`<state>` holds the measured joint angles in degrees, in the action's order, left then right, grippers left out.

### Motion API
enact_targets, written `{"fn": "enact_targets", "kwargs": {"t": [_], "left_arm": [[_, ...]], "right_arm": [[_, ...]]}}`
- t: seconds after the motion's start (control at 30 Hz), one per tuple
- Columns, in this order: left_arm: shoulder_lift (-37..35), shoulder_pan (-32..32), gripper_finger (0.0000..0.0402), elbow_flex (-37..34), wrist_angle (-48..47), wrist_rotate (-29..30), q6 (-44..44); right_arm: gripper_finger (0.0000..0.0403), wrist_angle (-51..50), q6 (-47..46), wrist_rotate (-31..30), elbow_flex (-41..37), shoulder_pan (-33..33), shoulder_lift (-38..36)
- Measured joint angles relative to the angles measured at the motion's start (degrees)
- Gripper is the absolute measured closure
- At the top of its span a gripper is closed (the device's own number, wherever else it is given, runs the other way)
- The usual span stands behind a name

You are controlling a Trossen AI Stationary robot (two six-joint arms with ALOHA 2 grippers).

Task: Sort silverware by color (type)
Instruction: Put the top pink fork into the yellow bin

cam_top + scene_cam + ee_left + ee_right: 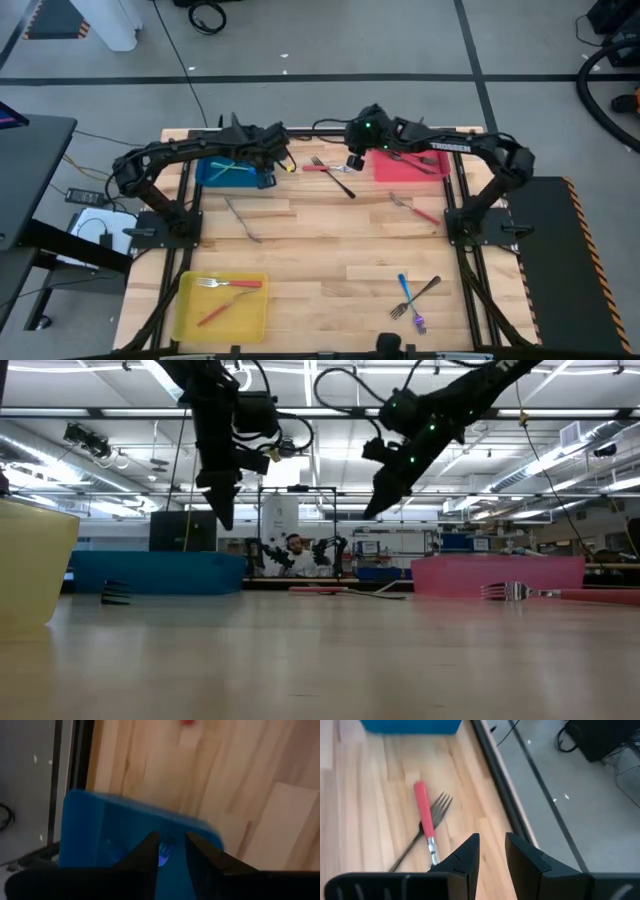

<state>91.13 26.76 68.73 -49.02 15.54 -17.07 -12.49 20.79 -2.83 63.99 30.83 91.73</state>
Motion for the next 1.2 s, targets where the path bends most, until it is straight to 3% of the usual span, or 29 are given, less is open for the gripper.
{"fn": "enact_targets", "kwargs": {"t": [0.33,1.2], "left_arm": [[0.0,-5.6,0.0308,0.0,4.1,0.0,3.8],[0.0,-6.9,0.0308,0.0,4.7,0.0,3.9]], "right_arm": [[0.0302,-1.5,0.0,13.2,3.8,1.9,7.5],[0.0302,-18.6,0.2,13.6,18.6,0.7,25.6]]}}
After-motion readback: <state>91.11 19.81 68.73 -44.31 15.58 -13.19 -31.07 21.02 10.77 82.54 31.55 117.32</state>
